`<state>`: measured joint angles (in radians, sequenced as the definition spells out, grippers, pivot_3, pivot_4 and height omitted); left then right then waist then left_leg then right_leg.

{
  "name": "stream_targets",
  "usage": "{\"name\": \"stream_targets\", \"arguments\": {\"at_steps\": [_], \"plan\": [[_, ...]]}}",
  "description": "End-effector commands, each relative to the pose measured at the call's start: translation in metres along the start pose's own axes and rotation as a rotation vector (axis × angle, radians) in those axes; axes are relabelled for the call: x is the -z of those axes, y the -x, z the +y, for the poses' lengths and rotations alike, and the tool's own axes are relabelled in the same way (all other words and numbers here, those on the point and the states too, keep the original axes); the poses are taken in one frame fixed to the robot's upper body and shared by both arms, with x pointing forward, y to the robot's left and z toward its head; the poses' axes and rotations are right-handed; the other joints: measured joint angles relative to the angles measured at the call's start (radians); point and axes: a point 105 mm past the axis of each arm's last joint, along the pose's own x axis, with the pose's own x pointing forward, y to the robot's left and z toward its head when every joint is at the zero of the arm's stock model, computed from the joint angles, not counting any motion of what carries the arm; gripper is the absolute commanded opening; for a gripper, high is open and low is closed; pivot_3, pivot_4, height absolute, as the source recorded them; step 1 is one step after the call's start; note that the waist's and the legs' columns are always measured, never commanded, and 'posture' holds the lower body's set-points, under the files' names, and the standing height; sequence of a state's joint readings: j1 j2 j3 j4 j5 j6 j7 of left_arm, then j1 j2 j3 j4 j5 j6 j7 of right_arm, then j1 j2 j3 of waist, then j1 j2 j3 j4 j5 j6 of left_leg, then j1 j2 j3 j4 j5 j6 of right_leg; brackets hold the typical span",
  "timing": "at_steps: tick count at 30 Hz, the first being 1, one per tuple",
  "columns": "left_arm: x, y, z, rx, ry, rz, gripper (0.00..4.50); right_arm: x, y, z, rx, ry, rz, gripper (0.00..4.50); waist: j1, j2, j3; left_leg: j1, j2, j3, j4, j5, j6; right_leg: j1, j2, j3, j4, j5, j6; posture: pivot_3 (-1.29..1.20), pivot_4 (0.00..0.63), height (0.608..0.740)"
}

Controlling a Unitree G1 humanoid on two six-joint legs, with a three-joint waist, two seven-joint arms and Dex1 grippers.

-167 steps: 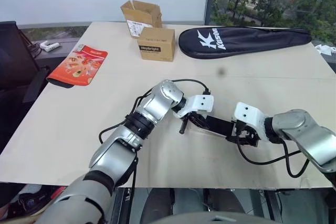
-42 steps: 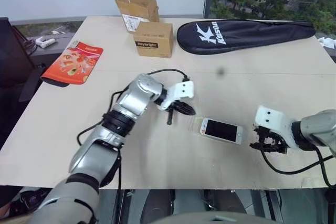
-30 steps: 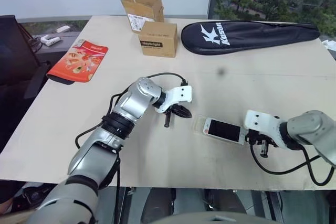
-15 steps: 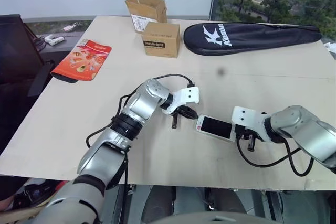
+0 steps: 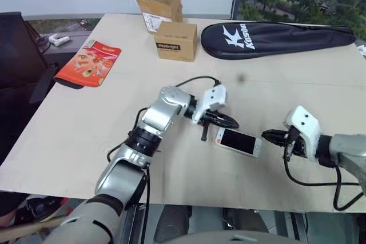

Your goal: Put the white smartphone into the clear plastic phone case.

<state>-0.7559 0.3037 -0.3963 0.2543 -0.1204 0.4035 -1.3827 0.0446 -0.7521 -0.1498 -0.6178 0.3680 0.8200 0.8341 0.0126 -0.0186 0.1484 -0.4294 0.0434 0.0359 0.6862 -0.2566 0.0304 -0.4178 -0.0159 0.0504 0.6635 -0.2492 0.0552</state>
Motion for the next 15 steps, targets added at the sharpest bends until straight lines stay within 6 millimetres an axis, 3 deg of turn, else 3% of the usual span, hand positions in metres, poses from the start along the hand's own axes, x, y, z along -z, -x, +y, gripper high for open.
{"name": "stream_targets", "arguments": {"at_steps": [1,4,8,15], "plan": [[0.016,-0.008,0.0,0.016,-0.031,0.102,0.0,-0.022,0.0,0.01,-0.071,0.002,-0.295,0.04,-0.002,0.0,0.0,0.0,0.0,0.0,0.001,0.0,0.0,0.0,0.0,0.0,0.0,0.0,0.0,0.0,0.15,0.732],[0.036,-0.007,0.006,-0.007,-0.061,0.227,0.0,-0.017,-0.003,0.013,-0.099,-0.017,-0.41,0.04,-0.005,0.0,0.001,0.005,-0.001,0.001,0.001,0.0,0.0,0.005,0.0,0.002,0.0,0.0,0.0,0.0,0.15,0.732],[0.034,-0.01,0.009,-0.015,-0.051,0.218,0.0,-0.001,-0.011,0.008,-0.103,-0.072,-0.441,0.04,-0.005,0.0,0.0,0.016,-0.001,0.005,0.001,0.0,0.0,0.014,0.0,0.005,-0.001,-0.002,-0.004,0.0,0.15,0.732],[0.039,-0.01,0.008,-0.011,-0.054,0.235,0.0,0.06,-0.04,0.016,-0.154,-0.106,-0.181,0.04,-0.005,0.001,-0.001,0.016,-0.001,0.006,0.001,0.0,0.0,0.013,0.0,0.006,0.0,-0.002,-0.004,0.0,0.15,0.732]]}}
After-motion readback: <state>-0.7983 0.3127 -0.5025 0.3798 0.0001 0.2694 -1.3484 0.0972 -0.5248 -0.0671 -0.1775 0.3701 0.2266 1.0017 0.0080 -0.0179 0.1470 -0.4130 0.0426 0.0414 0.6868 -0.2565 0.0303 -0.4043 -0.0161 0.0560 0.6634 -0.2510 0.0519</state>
